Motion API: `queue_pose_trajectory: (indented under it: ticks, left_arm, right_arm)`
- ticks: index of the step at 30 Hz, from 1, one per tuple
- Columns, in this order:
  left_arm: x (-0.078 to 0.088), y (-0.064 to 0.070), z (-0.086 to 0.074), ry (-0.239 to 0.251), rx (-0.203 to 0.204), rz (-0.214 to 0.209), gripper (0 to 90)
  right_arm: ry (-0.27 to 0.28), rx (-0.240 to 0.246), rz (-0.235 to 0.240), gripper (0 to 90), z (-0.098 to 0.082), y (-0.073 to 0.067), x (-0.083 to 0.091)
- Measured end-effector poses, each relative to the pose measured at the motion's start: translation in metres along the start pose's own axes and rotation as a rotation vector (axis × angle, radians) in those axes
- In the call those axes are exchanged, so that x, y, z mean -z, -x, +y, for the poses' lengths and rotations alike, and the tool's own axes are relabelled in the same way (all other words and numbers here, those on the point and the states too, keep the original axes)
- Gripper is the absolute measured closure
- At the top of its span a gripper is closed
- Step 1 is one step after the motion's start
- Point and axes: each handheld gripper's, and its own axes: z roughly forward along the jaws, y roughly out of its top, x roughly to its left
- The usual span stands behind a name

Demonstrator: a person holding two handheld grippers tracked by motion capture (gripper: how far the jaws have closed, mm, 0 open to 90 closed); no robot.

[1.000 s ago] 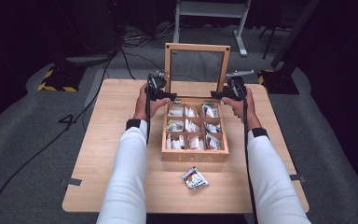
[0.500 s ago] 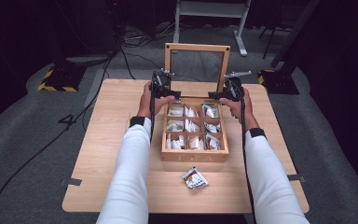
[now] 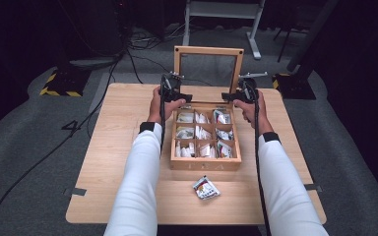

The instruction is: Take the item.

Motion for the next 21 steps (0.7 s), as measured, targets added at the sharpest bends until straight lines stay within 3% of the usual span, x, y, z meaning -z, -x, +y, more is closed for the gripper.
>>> queue_pose_trajectory:
  ticks: [3, 9, 13, 21]
  left_arm:
    - [0.003, -0.002, -0.003, 0.021, 0.001, -0.006, 35.5]
    - [0.01, -0.003, -0.006, 0.04, -0.017, -0.005, 41.1]
    - [0.016, 0.0, -0.007, 0.064, -0.056, 0.009, 46.6]
    - [0.032, 0.007, -0.008, 0.078, -0.109, 0.018, 47.6]
  right_arm:
    - [0.008, 0.006, 0.007, 44.7, -0.001, 0.0, 0.002]
    - [0.013, 0.042, 0.016, 45.1, -0.002, -0.001, 0.006]
    - [0.019, 0.063, 0.03, 45.9, -0.003, -0.003, 0.012]
    - [0.022, 0.097, 0.035, 45.0, -0.003, -0.009, 0.023]
